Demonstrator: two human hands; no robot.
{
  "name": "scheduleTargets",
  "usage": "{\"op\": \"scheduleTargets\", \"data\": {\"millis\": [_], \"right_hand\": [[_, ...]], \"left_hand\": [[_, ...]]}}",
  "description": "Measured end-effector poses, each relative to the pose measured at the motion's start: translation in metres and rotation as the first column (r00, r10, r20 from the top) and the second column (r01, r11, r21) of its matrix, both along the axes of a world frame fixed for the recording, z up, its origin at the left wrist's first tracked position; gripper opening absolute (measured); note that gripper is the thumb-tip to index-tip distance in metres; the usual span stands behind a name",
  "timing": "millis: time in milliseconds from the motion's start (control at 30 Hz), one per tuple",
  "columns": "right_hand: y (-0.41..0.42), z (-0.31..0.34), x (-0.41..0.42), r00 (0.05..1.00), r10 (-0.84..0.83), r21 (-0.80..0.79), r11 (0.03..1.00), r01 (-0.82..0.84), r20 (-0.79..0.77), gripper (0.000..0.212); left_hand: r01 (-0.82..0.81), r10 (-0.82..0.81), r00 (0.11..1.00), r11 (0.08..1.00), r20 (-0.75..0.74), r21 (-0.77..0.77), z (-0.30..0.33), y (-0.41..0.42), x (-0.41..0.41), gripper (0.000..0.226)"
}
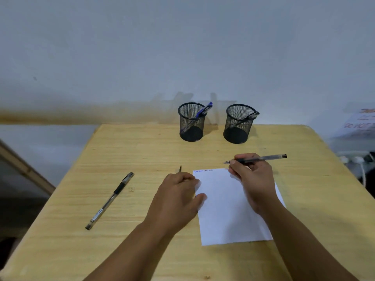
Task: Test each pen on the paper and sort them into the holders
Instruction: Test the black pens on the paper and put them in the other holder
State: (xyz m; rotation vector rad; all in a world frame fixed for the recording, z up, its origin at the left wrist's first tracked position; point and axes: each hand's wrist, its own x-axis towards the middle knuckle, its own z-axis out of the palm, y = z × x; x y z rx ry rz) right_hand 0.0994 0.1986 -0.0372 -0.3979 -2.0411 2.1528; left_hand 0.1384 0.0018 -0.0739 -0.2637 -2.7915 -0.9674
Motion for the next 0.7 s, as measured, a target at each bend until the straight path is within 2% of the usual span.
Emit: {"op": "scheduleTargets", "data": {"millis": [67,100,200,300,533,700], "right_hand": [[0.001,0.001,0.007,1.0,0.019,-0.005,1.0,-0.019,0.009,0.008],[0.001,0.001,0.01,1.0,0.028,-0.008,1.0,-0.028,0.013,0.008],[0.003,0.0,0.02,0.998,0.057,-0.026,0.998,-0.057,0.017,0.009],[0.005,-0.001,0.028,0.997,0.075,-0.056,0.996,-0.074,0.017,0.01],[0.008,0.002,0.044,0.994,0.105,-0.06,0.993,-0.104,0.006,0.011],[0.006,0.005,0.047,0.99,0.138,-0.137,0.981,-0.136,0.002,0.01]], "left_hand": [[-0.109,0.113,0.993,0.98,-0.017,0.164,0.002,-0.002,0.0,0.025],[-0.152,0.16,0.987,0.969,-0.029,0.193,0.003,-0.003,-0.002,0.022],[-0.259,0.269,0.962,0.954,-0.053,0.15,0.009,-0.013,-0.011,0.019],[-0.335,0.332,0.942,0.927,0.05,0.168,0.015,-0.02,-0.02,0.021],[-0.332,0.328,0.923,0.943,0.201,-0.015,0.022,-0.017,-0.033,0.011],[-0.237,0.214,0.95,0.968,0.228,0.078,0.033,-0.01,-0.019,0.005]]}}
